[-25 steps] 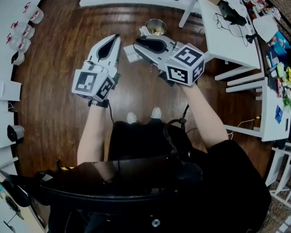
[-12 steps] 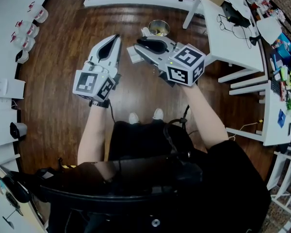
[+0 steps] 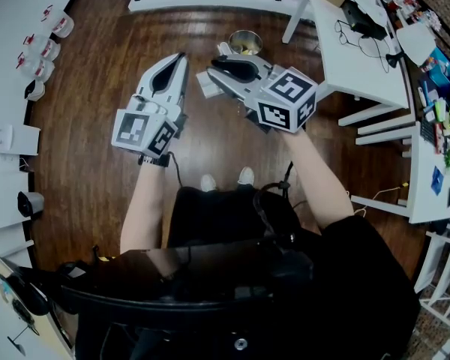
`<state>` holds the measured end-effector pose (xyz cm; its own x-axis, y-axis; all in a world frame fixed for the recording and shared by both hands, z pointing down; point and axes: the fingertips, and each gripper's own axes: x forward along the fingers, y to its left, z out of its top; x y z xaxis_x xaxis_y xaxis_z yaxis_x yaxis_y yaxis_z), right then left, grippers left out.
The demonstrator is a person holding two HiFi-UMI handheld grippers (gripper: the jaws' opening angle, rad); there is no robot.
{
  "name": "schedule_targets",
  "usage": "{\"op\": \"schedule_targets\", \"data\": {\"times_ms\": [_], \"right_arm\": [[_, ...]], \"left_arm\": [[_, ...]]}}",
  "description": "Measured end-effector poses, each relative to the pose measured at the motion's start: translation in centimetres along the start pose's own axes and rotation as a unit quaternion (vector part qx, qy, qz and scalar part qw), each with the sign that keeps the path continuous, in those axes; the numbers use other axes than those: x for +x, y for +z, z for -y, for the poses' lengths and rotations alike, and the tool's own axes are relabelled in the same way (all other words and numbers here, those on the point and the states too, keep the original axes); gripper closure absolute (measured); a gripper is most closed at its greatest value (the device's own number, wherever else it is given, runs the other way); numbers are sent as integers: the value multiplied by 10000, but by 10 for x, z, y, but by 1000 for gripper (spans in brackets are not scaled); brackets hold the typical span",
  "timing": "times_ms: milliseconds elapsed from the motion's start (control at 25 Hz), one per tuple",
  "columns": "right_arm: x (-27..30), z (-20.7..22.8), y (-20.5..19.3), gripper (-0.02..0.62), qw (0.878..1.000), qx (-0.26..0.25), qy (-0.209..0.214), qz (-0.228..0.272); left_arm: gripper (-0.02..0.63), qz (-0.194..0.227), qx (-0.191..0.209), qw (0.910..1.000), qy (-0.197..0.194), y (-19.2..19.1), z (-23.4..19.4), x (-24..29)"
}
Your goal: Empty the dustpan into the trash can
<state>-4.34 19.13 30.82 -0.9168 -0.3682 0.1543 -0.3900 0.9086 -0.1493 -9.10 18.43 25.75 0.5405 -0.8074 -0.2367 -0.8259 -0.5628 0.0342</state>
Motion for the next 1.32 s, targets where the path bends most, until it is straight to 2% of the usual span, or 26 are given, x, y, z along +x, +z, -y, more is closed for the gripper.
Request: {"op": "schedule_targets", "data": {"times_ms": [80,160,200,480,1320], "right_arm": [[-2,2,1,518,10000,-18,-41,9],[-4,5,4,581,9999,-69,-146,36],[-5,6,5,592,9997,-105,-208,49],[-9,13,6,594,9990,-200,-405,43],[-16,15,7,594,9987,-225,-465,35]], "left_arm": [[604,-49,-36,10000,-25,-5,0,1],[604,-56,-41,10000,-23,-6,0,2],[604,-29,-25,10000,-5,-3,0,2],[604,-107,-95,9999,-30,-13,-3,2],[604,-38,-73,10000,-8,-6,-1,3]]}}
